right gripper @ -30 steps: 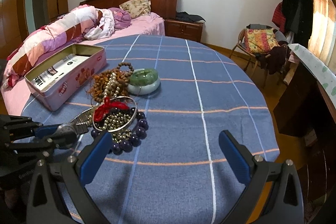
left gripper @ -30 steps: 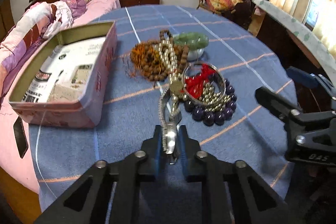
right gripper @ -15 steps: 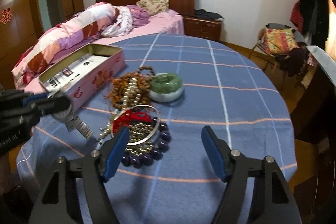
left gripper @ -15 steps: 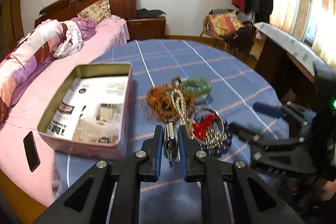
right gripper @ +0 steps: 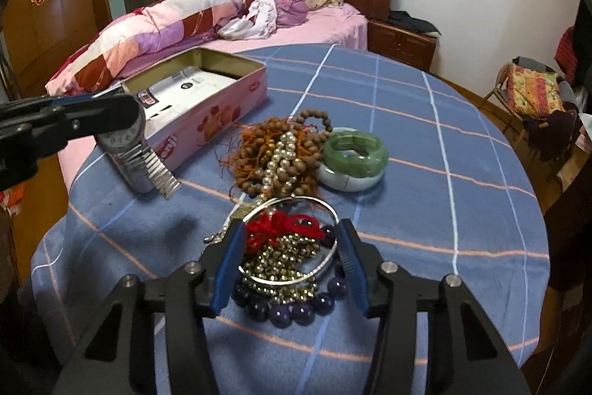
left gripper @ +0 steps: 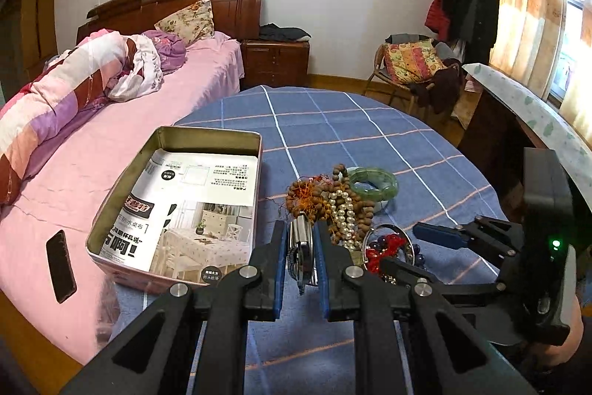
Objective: Organize jewelry
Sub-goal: 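Grasp the red tassel knot with the right tool while the left tool holds the watch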
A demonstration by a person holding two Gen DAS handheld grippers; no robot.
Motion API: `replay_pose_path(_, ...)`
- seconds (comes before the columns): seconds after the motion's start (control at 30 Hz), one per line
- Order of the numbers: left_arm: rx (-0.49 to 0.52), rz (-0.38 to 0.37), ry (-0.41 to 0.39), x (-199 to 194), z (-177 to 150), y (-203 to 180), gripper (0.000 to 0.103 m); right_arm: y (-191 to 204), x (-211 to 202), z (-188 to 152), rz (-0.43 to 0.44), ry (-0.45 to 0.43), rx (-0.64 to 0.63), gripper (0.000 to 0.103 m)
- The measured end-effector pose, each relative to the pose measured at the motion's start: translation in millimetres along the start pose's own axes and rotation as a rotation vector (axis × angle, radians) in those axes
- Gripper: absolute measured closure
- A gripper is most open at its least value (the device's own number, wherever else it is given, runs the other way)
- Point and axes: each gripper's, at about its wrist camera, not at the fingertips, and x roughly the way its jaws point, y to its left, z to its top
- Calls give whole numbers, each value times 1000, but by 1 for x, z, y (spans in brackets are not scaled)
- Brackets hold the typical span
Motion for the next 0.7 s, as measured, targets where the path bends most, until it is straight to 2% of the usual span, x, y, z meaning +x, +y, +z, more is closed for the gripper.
replay_pose_path(0.1,3,-3,2,0,0,0,89,-2,6,3,25,22,-3,57)
replay_pose_path(0.13,4,-3,2,0,0,1,89,-2,8,3,39,28,-6,63)
replay_pose_path(0.17,4,-3,3,1,0,1,89,-3,10,4,67,36,-6,71)
replay_pose_path(0.2,3,-2,3,0,0,1,89,-4,12,4,98,45,2,93)
replay_pose_path(0.27,3,-1,2,0,0,2,89,-4,11,3,126,44,7,94)
replay_pose_path(0.37,-3,3,-2,-1,2,6,89,-1,-1,3,129,-5,2,95)
replay_pose_path(0.53,-10,11,-19,-7,8,12,89,-5,-28,15,103,-94,18,95)
replay_pose_path(0.7,-20,18,-36,-12,12,20,89,-8,-44,30,89,-141,13,95)
